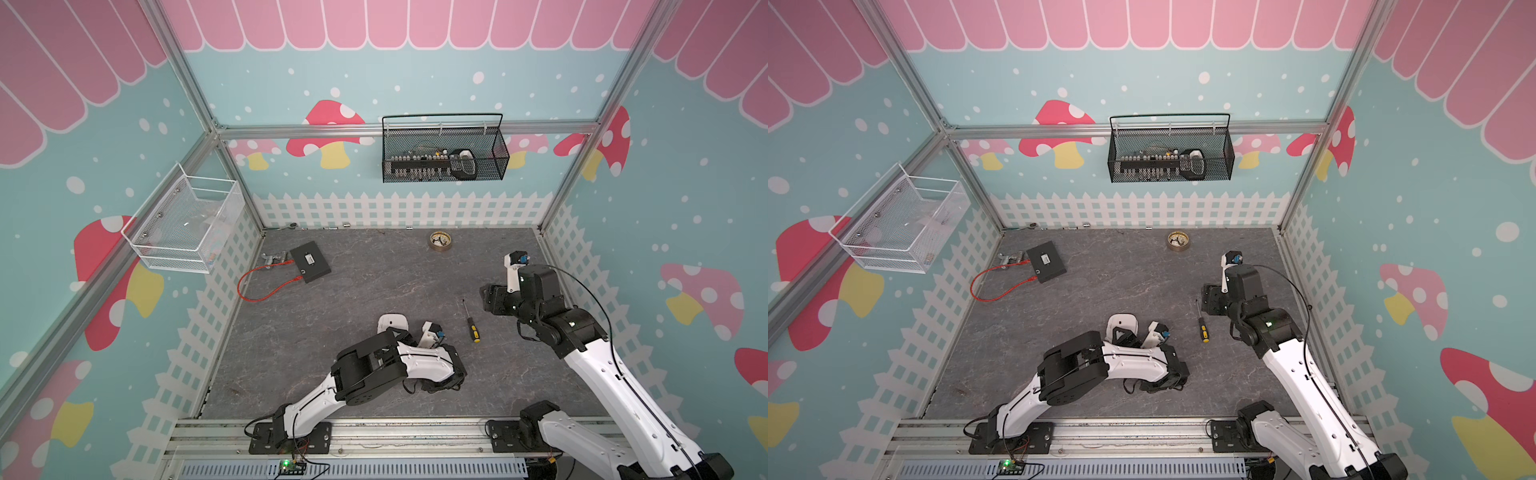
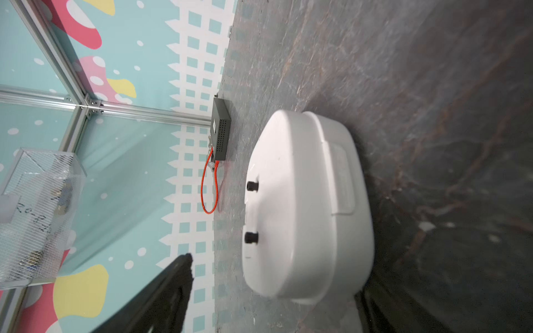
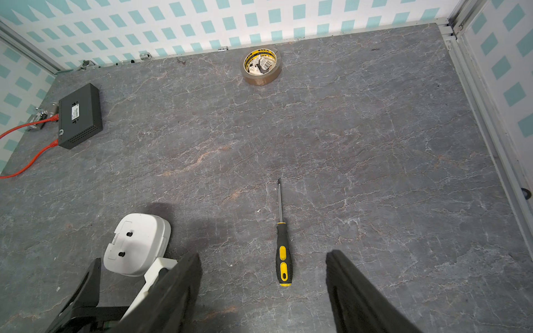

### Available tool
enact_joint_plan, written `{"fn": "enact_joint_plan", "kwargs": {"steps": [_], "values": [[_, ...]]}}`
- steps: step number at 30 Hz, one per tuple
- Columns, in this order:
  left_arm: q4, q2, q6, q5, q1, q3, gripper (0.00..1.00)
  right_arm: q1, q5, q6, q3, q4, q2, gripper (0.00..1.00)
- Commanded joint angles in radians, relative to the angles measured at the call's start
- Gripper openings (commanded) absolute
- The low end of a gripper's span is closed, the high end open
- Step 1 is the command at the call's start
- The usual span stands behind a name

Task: Remove the battery from the alarm
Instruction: Adjust the alarm at the center of the board.

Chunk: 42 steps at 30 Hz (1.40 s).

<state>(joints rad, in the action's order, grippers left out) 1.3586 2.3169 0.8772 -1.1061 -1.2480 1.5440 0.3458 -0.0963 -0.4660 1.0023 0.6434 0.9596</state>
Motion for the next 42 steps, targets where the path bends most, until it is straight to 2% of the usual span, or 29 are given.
{"fn": "enact_joint_plan", "kwargs": {"steps": [1, 4, 8, 11, 13, 15, 17, 18, 19, 20, 21, 22, 24, 25, 28, 32, 37, 42], "values": [[-0.089, -0.016, -0.023, 0.120, -0.025, 0.011, 0.97, -0.011, 0.006, 0.015, 0.004, 0.007, -0.001, 0.75], [-0.112, -0.058, -0.057, 0.157, -0.044, 0.022, 0.99, -0.013, 0.011, 0.015, 0.011, 0.007, -0.006, 0.76], [-0.231, -0.178, -0.165, 0.271, -0.064, 0.003, 0.99, -0.014, 0.023, 0.017, 0.029, 0.014, -0.004, 0.77], [-0.288, -0.280, -0.200, 0.353, -0.070, -0.012, 0.99, -0.013, 0.043, 0.015, 0.042, 0.020, -0.003, 0.77], [-0.325, -0.375, -0.210, 0.374, -0.055, -0.035, 0.98, -0.014, 0.073, 0.007, 0.040, 0.020, -0.005, 0.77], [-0.374, -0.486, -0.237, 0.411, 0.010, -0.063, 0.94, -0.013, 0.145, -0.013, 0.014, 0.008, -0.008, 0.73], [-0.494, -0.625, -0.313, 0.467, 0.139, -0.127, 0.82, -0.009, 0.287, -0.062, -0.074, -0.070, -0.021, 0.61], [-0.562, -0.675, -0.350, 0.514, 0.212, -0.158, 0.76, -0.003, 0.346, -0.091, -0.121, -0.119, -0.026, 0.51], [-0.636, -0.721, -0.394, 0.584, 0.300, -0.190, 0.68, 0.021, 0.396, -0.131, -0.188, -0.175, -0.028, 0.37], [-0.688, -0.744, -0.423, 0.630, 0.357, -0.212, 0.61, 0.045, 0.413, -0.161, -0.228, -0.214, -0.025, 0.31], [-0.758, -0.761, -0.459, 0.692, 0.444, -0.235, 0.49, 0.101, 0.424, -0.206, -0.283, -0.268, -0.015, 0.21], [-0.792, -0.757, -0.477, 0.735, 0.498, -0.239, 0.40, 0.148, 0.425, -0.240, -0.313, -0.312, -0.002, 0.15], [-0.837, -0.704, -0.506, 0.809, 0.581, -0.210, 0.11, 0.248, 0.420, -0.295, -0.360, -0.395, 0.042, 0.06], [-0.854, -0.671, -0.520, 0.843, 0.608, -0.189, 0.00, 0.305, 0.412, -0.324, -0.371, -0.436, 0.081, 0.03], [-0.914, -0.569, -0.533, 0.946, 0.665, -0.143, 0.00, 0.428, 0.394, -0.376, -0.374, -0.534, 0.196, 0.00], [-0.961, -0.448, -0.532, 1.077, 0.712, -0.096, 0.00, 0.528, 0.401, -0.414, -0.359, -0.650, 0.361, 0.00], [-0.989, -0.345, -0.525, 1.166, 0.741, -0.106, 0.00, 0.565, 0.418, -0.444, -0.316, -0.775, 0.558, 0.00], [-1.040, -0.329, -0.505, 1.240, 0.751, -0.192, 0.00, 0.568, 0.405, -0.448, -0.237, -0.818, 0.705, 0.00]]}}
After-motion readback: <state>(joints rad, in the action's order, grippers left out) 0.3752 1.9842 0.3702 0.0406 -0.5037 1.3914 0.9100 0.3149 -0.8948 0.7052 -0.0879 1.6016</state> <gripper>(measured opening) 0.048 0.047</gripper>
